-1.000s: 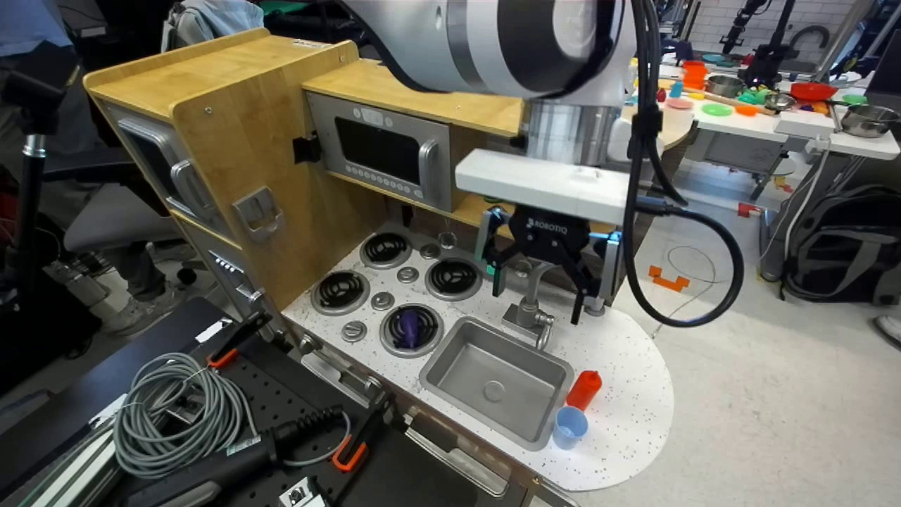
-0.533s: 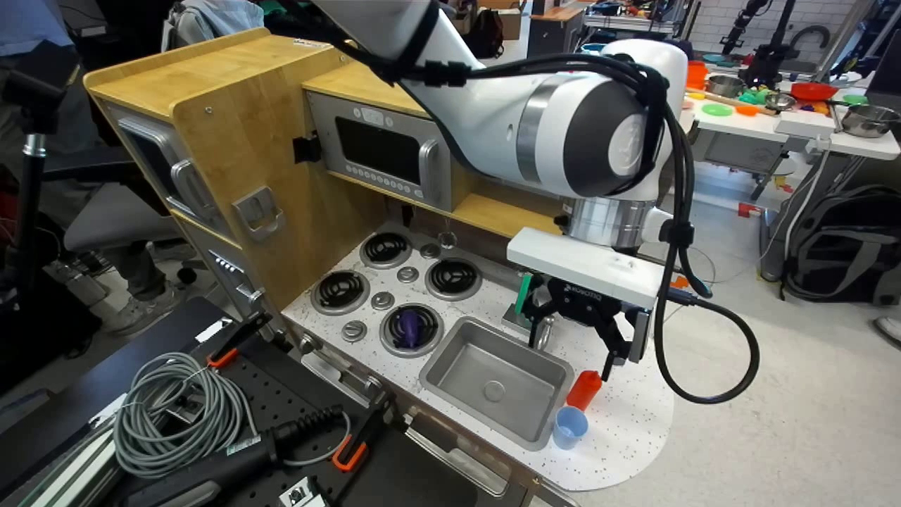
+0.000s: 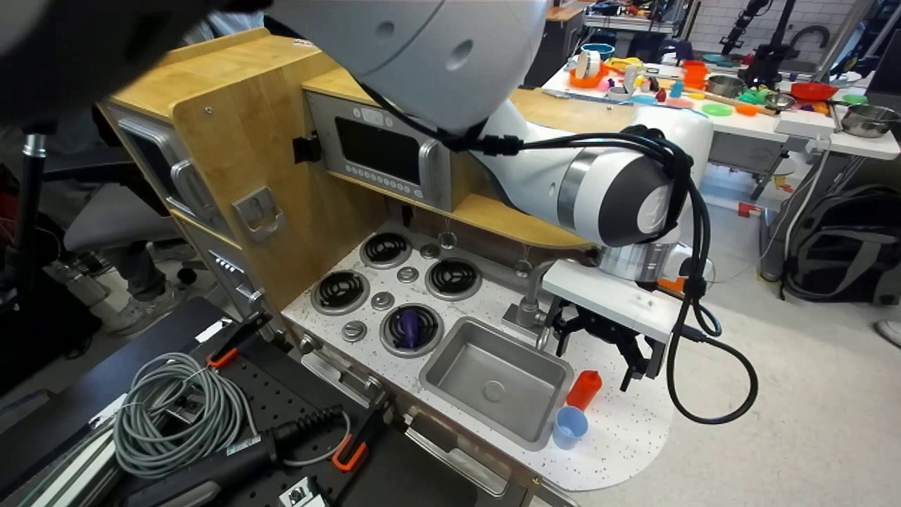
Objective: Put the red sauce bottle in the sink
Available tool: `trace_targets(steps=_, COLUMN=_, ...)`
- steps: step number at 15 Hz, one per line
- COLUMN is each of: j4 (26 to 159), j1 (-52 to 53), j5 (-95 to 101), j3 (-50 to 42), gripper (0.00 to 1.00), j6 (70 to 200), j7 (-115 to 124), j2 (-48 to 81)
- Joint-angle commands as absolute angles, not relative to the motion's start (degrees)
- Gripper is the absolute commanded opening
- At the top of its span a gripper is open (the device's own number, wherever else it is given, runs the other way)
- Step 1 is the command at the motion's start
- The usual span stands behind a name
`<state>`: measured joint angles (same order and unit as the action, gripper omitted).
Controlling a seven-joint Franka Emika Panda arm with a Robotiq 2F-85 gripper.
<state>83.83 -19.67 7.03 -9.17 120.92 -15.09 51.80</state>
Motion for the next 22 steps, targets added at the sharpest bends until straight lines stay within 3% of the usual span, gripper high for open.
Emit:
trace_targets(steps=1, j4=75.6, j1=-22.2, j5=3.8, j3=-7.2, gripper=1.0, j6=121.2, j7=-16.0, j2=58.3)
trace_targets(steps=17, j4=59.7, j1=-22.4, j5=3.9, j3=-6.8, gripper=1.0, j6=117.1, j7=-15.9, j2=71.9)
trace_targets(steps=18, j4=59.2, j1=-22.3, j5=3.9, j3=-6.9, gripper=0.96, j6=117.0, j7=-15.9, j2=72.3)
trace_targets(steps=19, j4=58.6, j1=-22.3, j5=3.9, j3=-6.9, gripper=0.72, j6=116.8, j7=-15.9, j2=72.7)
trace_targets(steps=21, j4=57.4, j1=-22.3, j5=3.9, j3=-6.8, gripper=0.67, j6=115.9, j7=-16.0, j2=73.2)
trace_targets(steps=22, j4=56.9, j1=-22.3, j5=3.9, j3=-6.8, gripper=0.58, j6=115.5, j7=-15.9, j2=73.4)
